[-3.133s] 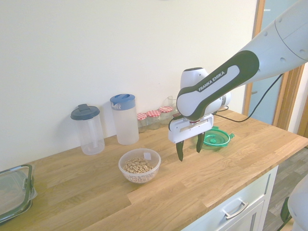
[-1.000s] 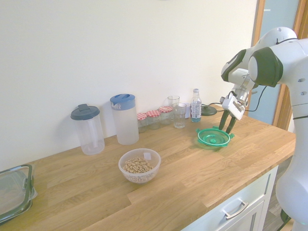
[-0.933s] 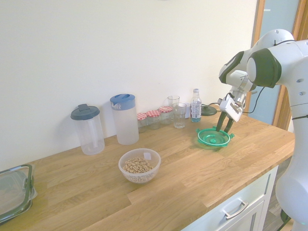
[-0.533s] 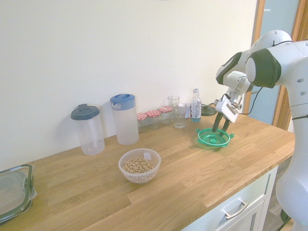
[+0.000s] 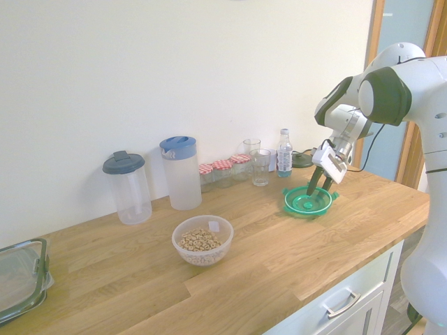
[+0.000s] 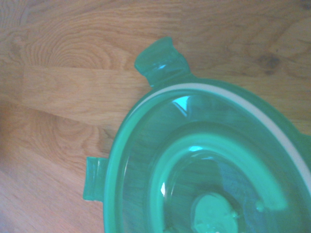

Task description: Cover the lid of food container

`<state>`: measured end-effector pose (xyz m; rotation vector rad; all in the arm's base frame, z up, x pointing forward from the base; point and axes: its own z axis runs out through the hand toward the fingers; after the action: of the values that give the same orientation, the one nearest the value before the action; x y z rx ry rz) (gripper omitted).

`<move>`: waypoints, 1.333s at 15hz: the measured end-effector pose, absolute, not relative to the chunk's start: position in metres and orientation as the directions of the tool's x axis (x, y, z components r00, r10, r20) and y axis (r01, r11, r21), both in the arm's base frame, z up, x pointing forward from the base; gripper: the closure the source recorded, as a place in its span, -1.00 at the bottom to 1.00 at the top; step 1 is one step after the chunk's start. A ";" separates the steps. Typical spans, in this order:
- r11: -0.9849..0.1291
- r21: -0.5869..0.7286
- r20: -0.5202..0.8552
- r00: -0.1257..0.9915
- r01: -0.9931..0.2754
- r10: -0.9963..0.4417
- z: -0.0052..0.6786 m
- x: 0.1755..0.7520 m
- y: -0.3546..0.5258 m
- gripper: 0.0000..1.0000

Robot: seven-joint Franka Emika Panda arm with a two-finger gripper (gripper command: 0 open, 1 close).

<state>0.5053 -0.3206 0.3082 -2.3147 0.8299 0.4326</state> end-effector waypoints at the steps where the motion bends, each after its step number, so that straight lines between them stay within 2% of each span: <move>1: -0.600 -0.453 -0.489 0.747 -0.659 -0.451 0.307 0.504 -0.319 1.00; 17: -0.597 -0.445 -0.494 0.739 -0.668 -0.458 0.287 0.495 -0.312 1.00; 20: -0.598 -0.411 -0.493 0.720 -0.688 -0.489 0.298 0.490 -0.319 1.00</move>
<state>0.4904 -0.3191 0.2980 -2.3334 0.8908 0.4435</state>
